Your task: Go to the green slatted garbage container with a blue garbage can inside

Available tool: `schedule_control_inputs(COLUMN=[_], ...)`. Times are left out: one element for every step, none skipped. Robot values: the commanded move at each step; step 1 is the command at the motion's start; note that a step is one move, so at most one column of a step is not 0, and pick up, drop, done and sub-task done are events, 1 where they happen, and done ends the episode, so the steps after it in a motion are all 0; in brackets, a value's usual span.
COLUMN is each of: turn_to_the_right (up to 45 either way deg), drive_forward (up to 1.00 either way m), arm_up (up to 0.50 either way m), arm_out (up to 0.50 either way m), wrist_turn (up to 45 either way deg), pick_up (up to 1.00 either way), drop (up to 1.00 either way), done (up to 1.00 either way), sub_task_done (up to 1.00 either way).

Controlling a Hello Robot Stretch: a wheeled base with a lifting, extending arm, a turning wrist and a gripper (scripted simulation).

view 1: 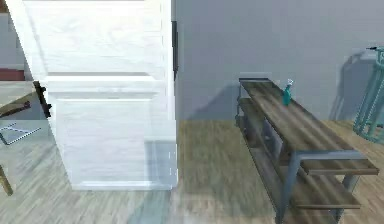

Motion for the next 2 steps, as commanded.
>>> schedule_control_inputs(turn_to_the_right=[45.0, 15.0], drive_forward=[0.00, 0.00], arm_up=[0.00, 0.00], arm_out=[0.00, 0.00], wrist_turn=[0.0, 0.0], pick_up=[0.00, 0.00], drop=[0.00, 0.00], done=[0.00, 0.00], sub_task_done=[0.00, 0.00])
